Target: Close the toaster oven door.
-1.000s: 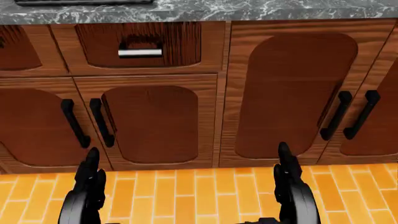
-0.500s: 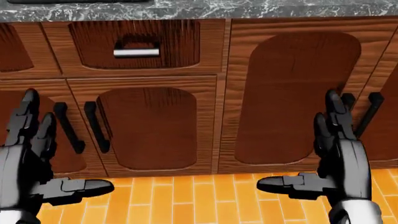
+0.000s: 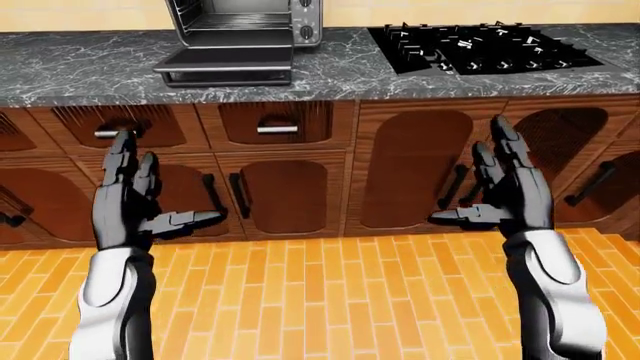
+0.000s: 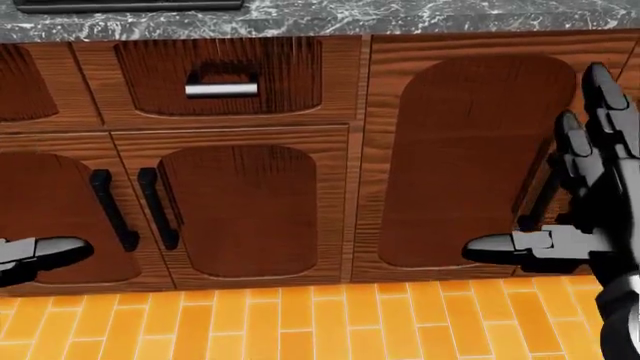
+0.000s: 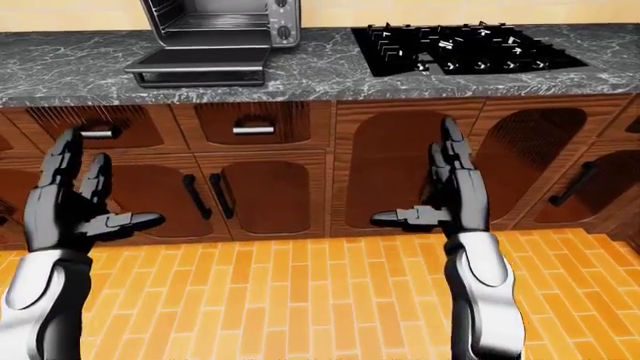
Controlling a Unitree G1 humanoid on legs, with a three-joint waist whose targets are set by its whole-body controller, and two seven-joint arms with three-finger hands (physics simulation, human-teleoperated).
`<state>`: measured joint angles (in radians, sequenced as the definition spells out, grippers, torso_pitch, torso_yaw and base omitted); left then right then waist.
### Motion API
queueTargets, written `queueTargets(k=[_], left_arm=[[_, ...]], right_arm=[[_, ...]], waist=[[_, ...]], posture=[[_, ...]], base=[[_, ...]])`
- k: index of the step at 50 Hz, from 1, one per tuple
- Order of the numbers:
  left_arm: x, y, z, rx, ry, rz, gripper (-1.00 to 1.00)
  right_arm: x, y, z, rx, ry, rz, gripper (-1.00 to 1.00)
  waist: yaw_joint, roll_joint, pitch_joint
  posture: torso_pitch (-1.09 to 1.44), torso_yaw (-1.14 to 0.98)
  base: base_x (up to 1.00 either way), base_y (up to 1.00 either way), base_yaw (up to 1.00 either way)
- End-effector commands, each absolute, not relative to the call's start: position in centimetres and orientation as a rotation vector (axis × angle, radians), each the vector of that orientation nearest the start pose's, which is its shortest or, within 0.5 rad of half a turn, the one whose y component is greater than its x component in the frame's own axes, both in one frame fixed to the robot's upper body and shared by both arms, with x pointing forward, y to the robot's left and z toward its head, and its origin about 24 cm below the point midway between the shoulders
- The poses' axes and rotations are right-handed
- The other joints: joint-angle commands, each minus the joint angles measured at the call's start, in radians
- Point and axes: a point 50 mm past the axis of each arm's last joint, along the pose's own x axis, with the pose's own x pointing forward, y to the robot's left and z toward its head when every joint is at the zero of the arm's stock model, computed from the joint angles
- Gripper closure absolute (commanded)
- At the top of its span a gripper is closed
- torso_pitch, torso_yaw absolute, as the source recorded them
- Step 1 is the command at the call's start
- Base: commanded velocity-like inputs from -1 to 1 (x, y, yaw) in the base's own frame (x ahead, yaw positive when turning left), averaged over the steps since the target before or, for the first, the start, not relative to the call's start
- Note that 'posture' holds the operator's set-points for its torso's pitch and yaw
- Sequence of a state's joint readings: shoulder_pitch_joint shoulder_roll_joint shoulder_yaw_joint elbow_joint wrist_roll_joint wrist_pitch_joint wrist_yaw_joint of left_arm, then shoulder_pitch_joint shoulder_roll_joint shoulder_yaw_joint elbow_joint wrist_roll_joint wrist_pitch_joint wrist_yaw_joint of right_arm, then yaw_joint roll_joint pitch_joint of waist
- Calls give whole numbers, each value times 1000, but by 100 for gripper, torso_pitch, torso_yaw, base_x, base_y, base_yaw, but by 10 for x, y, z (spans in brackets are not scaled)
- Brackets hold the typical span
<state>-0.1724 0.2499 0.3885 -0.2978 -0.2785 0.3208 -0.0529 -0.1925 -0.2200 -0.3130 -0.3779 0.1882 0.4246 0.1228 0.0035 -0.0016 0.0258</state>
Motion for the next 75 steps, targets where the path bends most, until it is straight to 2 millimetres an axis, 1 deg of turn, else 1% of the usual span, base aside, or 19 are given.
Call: queueTargets(k=[1,16,20,21,42,44,45,47,54,57,60,62,63,66,70,72,73,74,75], left_arm=[[258,258,175,-20,-338,187,-100],[246,290,215,-13,-440,268,-100],[243,296,222,-10,-460,287,-100],[234,304,240,4,-516,305,-100],[229,307,262,2,-576,308,-100],[229,308,262,1,-579,310,-100],[229,309,262,1,-579,313,-100],[228,310,265,1,-582,316,-100],[225,313,268,0,-584,330,-100],[225,313,267,1,-584,331,-100],[225,313,267,-1,-584,330,-100],[224,313,268,-1,-584,330,-100],[224,313,268,-2,-584,329,-100],[225,312,267,-4,-581,327,-100],[224,313,267,-6,-580,327,-100],[224,313,268,-5,-582,327,-100],[224,313,269,-5,-583,328,-100],[224,313,269,-6,-584,328,-100],[224,313,269,-6,-584,328,-100]], right_arm=[[261,-228,182,-52,-298,-59,-100],[253,-245,234,-100,-411,-76,-100],[252,-245,241,-116,-427,-74,-100],[247,-245,259,-146,-478,-69,-100],[244,-245,276,-177,-518,-60,-100],[244,-244,278,-180,-524,-57,-100],[243,-244,279,-181,-526,-55,-100],[243,-243,280,-182,-528,-54,-100],[242,-243,282,-177,-531,-49,-100],[242,-243,283,-175,-532,-47,-100],[242,-242,283,-174,-532,-46,-100],[241,-242,284,-175,-534,-45,-100],[241,-242,284,-175,-536,-47,-100],[242,-243,284,-177,-537,-49,-100],[241,-243,286,-177,-539,-48,-100],[241,-243,286,-177,-539,-48,-100],[241,-243,287,-177,-540,-48,-100],[241,-243,287,-178,-541,-47,-100],[241,-242,288,-178,-542,-47,-100]], waist=[[0,1,-19],[1,2,-10],[0,2,-6],[0,2,-6],[0,7,1],[-1,6,-1],[-2,11,-18],[-2,13,-3],[-5,8,7],[-8,20,6],[-6,65,14],[-5,47,8],[-7,55,11],[-4,43,5],[3,5,14],[7,-33,5],[12,-38,-1],[1,-17,7],[0,-28,10]], posture=[[0,0],[0,0],[0,0],[0,0],[0,0],[0,0],[0,0],[0,0],[0,0],[0,0],[0,0],[0,0],[0,0],[0,0],[0,0],[0,0],[0,0],[0,0],[0,0]], base=[[0,0,0],[0,0,0],[0,0,0],[0,0,0],[0,0,0],[2,0,0],[6,0,0],[7,0,0],[10,2,0],[11,9,0],[11,10,0],[11,10,0],[11,11,0],[11,11,0],[10,11,0],[11,11,0],[11,11,0],[11,11,0],[10,11,0]])
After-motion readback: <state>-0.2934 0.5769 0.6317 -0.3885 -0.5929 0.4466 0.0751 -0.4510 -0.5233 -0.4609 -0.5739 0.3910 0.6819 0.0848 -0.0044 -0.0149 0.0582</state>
